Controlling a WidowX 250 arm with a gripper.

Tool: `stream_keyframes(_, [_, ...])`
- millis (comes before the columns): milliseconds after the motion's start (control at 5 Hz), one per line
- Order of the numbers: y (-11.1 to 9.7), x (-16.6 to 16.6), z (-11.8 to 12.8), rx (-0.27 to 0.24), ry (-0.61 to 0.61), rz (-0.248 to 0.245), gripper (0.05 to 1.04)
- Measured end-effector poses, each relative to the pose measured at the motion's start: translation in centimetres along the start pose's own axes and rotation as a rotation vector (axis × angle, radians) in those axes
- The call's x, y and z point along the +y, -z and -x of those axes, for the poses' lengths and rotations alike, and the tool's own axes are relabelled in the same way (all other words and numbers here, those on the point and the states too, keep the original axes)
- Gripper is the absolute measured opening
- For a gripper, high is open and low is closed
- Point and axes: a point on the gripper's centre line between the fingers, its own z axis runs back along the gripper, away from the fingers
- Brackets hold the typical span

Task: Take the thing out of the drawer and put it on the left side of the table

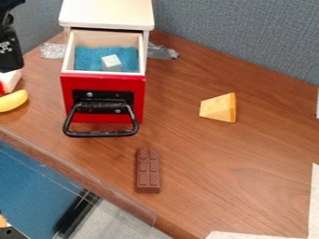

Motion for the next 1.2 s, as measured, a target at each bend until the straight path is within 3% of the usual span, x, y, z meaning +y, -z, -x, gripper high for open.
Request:
stream_keyframes(200, [0.5, -0.2, 0.1, 0.003, -0.004, 0.017, 1.0])
stream_keyframes(400, [0.9, -0.8, -1.6, -0.038, 0.062, 0.0, 1.0])
stream_keyframes(600, [0.3, -1.7, -4.3, -0.088, 0.164, -0.044, 1.0])
stream_keyframes(800, [-0.1, -1.6, -6.1, -0.114, 0.183, -0.084, 1.0])
stream_keyframes(1000, [0.3, -0.4, -8.6, -0.092, 0.165, -0.082, 1.0])
stream_keyframes(1200, [1.0, 1.4, -10.6, -0.072, 0.128, -0.027, 1.0])
